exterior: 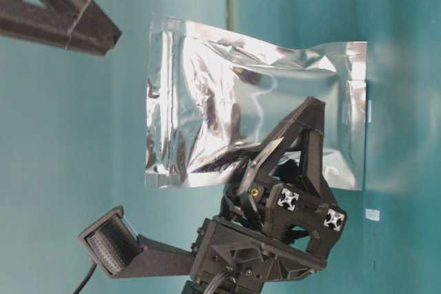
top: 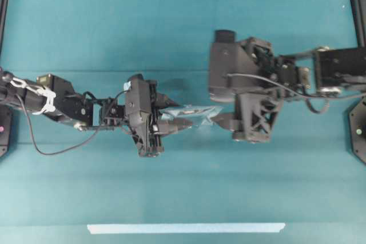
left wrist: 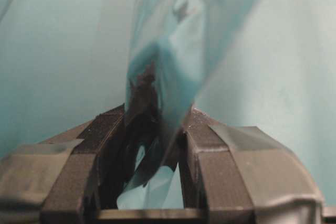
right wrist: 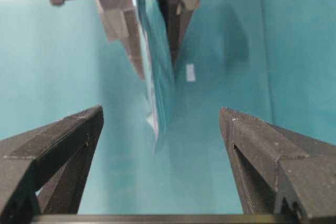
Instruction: Hand over the silver zip bag and make it stand upright.
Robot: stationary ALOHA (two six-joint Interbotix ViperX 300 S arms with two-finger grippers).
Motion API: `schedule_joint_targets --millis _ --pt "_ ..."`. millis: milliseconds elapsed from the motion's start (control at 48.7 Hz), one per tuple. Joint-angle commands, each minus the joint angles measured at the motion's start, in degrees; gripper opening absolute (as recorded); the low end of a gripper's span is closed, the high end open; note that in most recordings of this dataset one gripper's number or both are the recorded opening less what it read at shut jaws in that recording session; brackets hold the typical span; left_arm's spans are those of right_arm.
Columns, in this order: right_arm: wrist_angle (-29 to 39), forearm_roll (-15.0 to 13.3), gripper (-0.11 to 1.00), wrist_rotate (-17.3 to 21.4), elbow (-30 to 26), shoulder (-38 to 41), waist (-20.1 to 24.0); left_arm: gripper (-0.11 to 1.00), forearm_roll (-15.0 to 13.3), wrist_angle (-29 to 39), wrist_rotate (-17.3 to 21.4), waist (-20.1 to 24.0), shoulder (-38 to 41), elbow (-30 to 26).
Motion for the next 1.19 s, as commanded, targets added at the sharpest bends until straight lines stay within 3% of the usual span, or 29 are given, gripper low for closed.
schedule_joint_targets --millis 0,1170 --pt "-1.67 -0.18 0.90 0.62 0.53 -2.64 -0.35 0.29 0.09 -0.18 -0.09 -0.09 -0.53 -0.26" --pt "-7.91 -0.18 0.90 0.53 11.25 -13.71 -0.53 0.29 0.00 1.14 0.00 -0.09 -0.62 -0.53"
